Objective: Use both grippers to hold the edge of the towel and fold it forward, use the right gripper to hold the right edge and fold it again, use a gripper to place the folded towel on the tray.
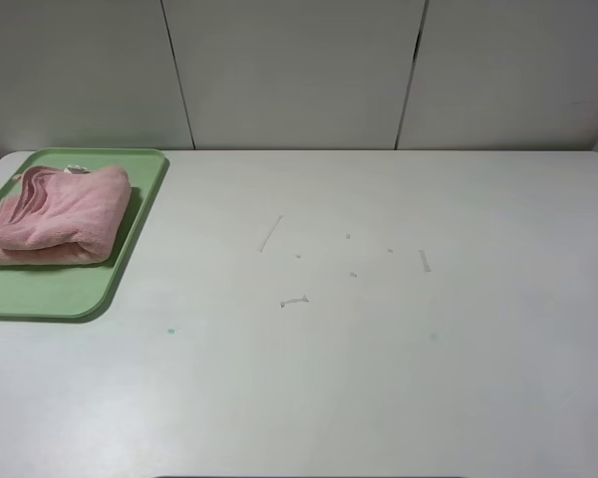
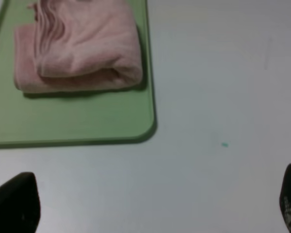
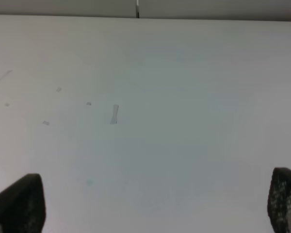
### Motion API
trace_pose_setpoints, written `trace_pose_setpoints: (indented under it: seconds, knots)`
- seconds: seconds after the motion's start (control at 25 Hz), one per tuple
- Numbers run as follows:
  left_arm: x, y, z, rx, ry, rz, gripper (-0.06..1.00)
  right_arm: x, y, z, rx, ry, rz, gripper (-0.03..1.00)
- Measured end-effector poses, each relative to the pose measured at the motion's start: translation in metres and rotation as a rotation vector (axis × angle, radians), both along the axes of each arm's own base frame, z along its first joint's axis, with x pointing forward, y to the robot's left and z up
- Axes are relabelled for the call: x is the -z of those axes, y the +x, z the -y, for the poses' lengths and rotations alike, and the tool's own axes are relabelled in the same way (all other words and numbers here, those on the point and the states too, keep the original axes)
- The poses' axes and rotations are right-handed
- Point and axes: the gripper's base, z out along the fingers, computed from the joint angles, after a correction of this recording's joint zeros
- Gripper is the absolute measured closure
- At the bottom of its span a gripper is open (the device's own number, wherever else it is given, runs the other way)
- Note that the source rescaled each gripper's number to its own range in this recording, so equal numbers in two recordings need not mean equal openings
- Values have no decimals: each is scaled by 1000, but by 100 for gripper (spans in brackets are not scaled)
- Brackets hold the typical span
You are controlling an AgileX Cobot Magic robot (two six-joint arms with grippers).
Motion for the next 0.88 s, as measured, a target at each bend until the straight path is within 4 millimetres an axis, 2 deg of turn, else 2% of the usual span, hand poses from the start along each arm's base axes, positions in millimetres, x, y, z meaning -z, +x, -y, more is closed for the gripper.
trace_pose_setpoints:
  seconds: [0.88]
  knots:
    - [0,0,-2,-11,-3,-1,-5,0,0,0,0,0,0,-3]
